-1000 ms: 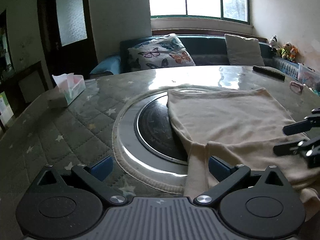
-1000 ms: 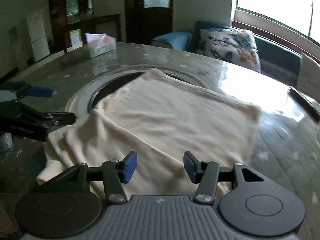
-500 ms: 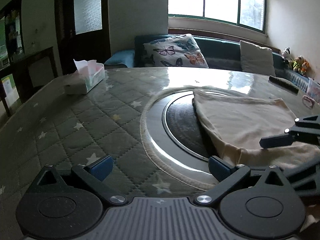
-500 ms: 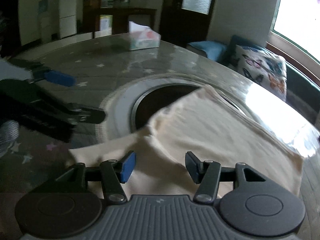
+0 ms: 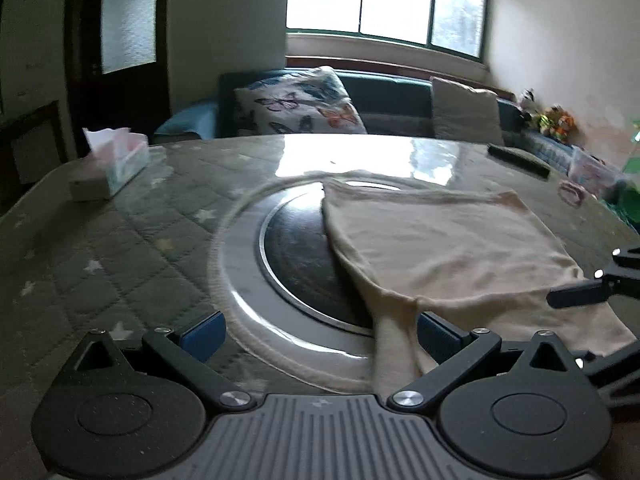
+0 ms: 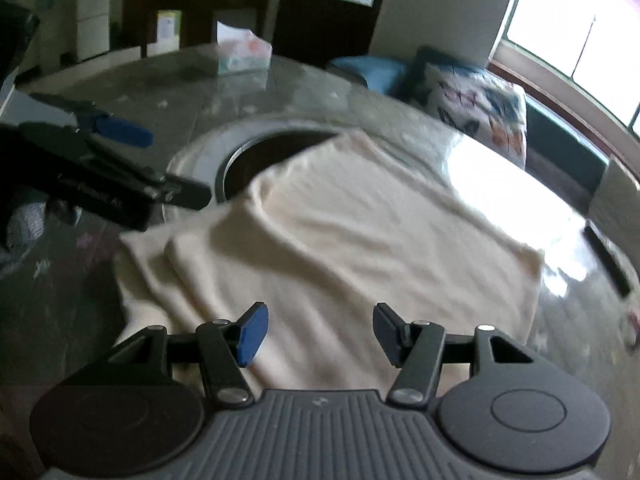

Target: Fold clothes

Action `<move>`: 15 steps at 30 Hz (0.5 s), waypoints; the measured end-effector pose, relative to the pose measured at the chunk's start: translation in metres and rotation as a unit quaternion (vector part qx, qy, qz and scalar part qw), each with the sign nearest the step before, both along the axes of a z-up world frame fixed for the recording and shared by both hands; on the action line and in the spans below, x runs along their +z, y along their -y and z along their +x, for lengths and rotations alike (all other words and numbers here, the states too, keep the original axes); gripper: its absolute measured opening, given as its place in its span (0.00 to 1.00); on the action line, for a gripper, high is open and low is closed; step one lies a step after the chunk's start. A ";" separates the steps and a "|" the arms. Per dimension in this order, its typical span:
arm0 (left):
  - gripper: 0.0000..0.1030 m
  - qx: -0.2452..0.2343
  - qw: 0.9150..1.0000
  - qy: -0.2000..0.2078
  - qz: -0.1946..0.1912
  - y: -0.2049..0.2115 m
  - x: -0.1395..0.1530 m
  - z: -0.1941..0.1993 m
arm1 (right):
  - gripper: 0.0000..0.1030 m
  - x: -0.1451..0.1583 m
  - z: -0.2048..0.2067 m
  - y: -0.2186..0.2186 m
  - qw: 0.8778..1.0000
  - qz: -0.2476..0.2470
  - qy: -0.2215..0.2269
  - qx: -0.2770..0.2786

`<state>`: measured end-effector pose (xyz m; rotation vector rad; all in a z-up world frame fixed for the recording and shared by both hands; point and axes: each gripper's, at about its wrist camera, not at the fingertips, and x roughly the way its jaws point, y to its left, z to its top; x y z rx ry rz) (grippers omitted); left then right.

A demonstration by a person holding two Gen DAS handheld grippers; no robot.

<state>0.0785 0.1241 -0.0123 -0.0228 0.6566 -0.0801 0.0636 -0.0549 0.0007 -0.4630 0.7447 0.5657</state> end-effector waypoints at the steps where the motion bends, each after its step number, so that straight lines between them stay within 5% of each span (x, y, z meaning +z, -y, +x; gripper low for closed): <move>1: 1.00 -0.005 1.000 -0.003 0.001 0.002 -0.002 0.001 | 0.58 0.001 -0.003 0.000 1.000 0.000 0.001 0.000; 15: 1.00 -0.039 0.999 -0.032 0.014 0.012 -0.012 0.000 | 0.63 0.001 -0.019 0.024 0.997 0.010 -0.005 -0.081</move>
